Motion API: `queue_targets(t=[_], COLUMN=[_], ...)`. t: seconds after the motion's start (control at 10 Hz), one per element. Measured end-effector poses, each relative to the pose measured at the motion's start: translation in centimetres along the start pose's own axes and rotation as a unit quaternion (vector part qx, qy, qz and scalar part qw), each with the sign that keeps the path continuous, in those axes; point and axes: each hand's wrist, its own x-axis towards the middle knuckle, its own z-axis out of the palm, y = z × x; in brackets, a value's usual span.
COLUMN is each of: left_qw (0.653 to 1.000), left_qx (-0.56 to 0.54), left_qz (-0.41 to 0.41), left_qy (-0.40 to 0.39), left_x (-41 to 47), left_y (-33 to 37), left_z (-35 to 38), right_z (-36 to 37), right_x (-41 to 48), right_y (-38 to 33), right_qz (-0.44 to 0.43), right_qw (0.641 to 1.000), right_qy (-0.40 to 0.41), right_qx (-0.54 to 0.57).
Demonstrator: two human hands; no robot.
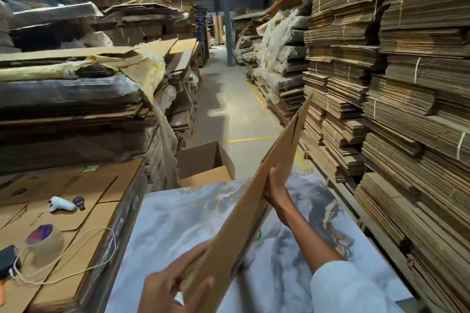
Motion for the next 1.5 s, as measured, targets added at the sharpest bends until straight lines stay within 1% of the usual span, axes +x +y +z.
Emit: queue_targets(t=[0.1,0.2,0.3,0.4,0.5,0.6,0.7,0.8,0.9,1.0,1.1,1.2,1.3,1.4,1.5], left_qw=[0.999,1.000,0.998,0.986,0.953,0.911,0.939,0.931,0.925,0.954,0.975,0.960,0.933,0.896,0.856], left_qx=[0.003,-0.014,-0.016,0.153,0.229,0.252,0.194,0.246,0.294,0.187,0.036,-0.107,-0.223,-0.321,-0.397], left_qz=[0.038,0.025,0.022,0.062,-0.074,-0.237,-0.233,-0.214,-0.193,-0.214,-0.219,-0.254,-0.274,-0.289,-0.303], left_qy=[0.021,0.001,0.050,0.023,-0.185,-0.224,-0.161,-0.161,-0.145,-0.102,-0.016,0.046,0.072,0.100,0.134], left_x=[-0.5,-0.3,-0.5,0.3,2.2,3.0,3.7,4.3,3.4,4.9,6.7,8.6,9.7,8.9,7.1], left_y=[0.9,1.0,0.3,-0.5,1.8,1.5,1.1,0.6,-0.9,-2.8,-3.5,-4.1,-6.3,-8.6,-10.2], left_z=[3.0,5.7,7.5,6.7,5.3,5.2,6.4,6.5,7.5,8.0,7.9,7.9,8.1,8.2,7.9], right_z=[0.2,1.1,1.8,2.8,3.5,4.3,4.7,4.5,4.0,3.3,2.2,2.2,3.2,3.3,2.0], right_x=[-2.0,-3.9,-5.0,-5.4,-5.2,-5.0,-5.2,-5.5,-6.5,-9.0,-12.6,-14.9,-15.9,-15.9,-15.1], right_y=[-0.9,-2.6,-3.6,-3.9,-3.7,-3.0,-2.5,-2.1,-1.9,-1.5,-0.6,2.0,5.5,7.4,7.1], right_qz=[0.049,0.055,0.054,0.035,0.021,0.011,-0.004,-0.003,0.021,0.076,0.157,0.281,0.369,0.327,0.250], right_qw=[0.997,0.995,0.994,0.995,0.995,0.994,0.992,0.989,0.991,0.992,0.972,0.911,0.863,0.808,0.773], right_qy=[-0.017,-0.040,-0.060,-0.077,-0.092,-0.112,-0.128,-0.144,-0.133,-0.101,-0.177,-0.291,-0.225,-0.046,0.064], right_qx=[0.049,0.071,0.076,0.044,0.010,-0.013,-0.018,-0.014,-0.001,-0.029,-0.005,0.082,0.262,0.488,0.580])
